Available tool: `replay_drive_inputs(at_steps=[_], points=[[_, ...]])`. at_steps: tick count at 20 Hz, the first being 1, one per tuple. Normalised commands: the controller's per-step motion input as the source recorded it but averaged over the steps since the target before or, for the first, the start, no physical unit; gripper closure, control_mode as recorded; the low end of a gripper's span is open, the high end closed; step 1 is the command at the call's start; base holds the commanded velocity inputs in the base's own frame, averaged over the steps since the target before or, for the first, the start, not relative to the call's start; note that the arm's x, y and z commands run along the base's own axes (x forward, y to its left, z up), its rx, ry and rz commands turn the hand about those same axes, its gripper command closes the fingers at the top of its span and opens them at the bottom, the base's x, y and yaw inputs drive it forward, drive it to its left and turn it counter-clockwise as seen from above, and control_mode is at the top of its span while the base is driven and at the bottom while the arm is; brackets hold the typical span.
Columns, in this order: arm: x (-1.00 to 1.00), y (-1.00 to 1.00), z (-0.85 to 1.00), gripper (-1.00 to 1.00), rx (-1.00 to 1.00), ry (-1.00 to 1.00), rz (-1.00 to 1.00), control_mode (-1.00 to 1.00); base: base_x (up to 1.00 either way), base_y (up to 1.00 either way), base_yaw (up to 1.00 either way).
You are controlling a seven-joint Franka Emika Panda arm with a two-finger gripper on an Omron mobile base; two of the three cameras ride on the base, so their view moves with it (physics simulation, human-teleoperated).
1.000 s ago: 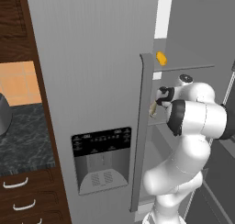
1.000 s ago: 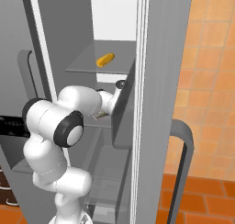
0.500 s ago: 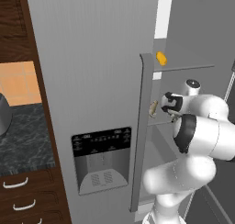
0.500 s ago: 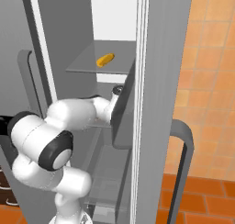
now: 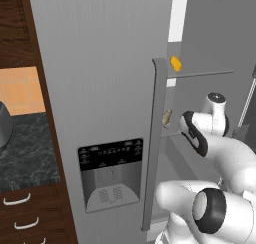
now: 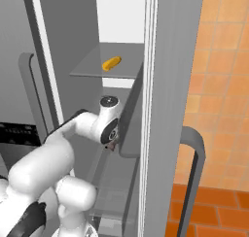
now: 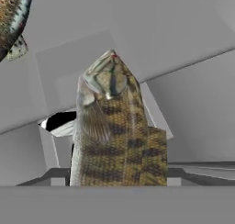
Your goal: Place one corn and one fish in each tupperware on the nearby counter, to pack two identical lunches.
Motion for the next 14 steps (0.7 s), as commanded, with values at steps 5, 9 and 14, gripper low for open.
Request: replay_drive_inputs(at_steps=[5, 9, 14], points=[[-1.00, 0.50, 1.00, 1.00, -0.01, -0.03, 0.23, -1.00, 0.00, 0.00, 0.00], [-0.99, 0.29, 0.99, 1.00, -0.07, -0.08, 0.28, -1.00, 0.00, 0.00, 0.00], [-0.76, 0.27, 1.00, 1.00, -0.06, -0.24, 0.10, -1.00, 0.00, 0.00, 0.00]])
